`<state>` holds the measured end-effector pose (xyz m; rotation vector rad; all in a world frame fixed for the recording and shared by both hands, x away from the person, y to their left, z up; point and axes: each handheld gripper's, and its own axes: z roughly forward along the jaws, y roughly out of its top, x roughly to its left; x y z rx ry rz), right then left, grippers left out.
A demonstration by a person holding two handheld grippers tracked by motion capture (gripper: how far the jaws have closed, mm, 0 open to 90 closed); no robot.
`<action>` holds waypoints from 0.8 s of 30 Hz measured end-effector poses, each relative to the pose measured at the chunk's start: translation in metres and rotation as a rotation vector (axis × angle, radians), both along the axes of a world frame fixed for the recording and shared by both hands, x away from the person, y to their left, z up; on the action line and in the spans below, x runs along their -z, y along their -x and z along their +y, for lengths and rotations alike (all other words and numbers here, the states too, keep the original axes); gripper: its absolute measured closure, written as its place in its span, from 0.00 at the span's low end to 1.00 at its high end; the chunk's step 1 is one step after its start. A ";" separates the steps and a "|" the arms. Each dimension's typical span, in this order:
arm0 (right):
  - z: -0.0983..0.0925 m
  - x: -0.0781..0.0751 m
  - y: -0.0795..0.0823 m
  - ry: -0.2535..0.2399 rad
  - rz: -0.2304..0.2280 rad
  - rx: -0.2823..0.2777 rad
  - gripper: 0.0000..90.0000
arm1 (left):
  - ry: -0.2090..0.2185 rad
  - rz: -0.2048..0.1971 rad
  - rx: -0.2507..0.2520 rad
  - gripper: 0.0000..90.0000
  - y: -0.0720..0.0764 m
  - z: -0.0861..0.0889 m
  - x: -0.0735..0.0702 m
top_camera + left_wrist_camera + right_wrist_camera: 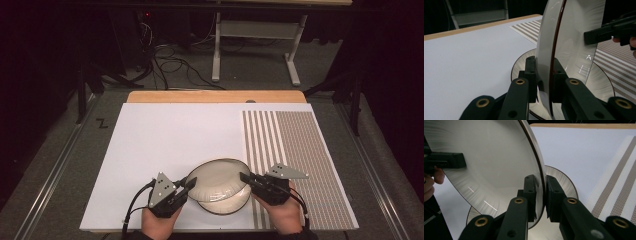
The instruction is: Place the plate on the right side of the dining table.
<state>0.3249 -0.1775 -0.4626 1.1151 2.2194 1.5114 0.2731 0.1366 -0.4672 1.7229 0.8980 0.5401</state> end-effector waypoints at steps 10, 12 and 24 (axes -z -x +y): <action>-0.003 -0.013 0.005 0.009 -0.075 0.022 0.93 | 0.040 0.023 0.007 0.89 -0.009 -0.001 -0.006; -0.004 -0.017 0.006 0.014 -0.091 0.023 0.94 | 0.040 0.015 0.006 0.89 -0.010 -0.002 -0.009; -0.026 -0.036 0.003 0.019 -0.154 0.062 0.94 | 0.023 -0.021 0.030 0.88 -0.026 -0.027 -0.029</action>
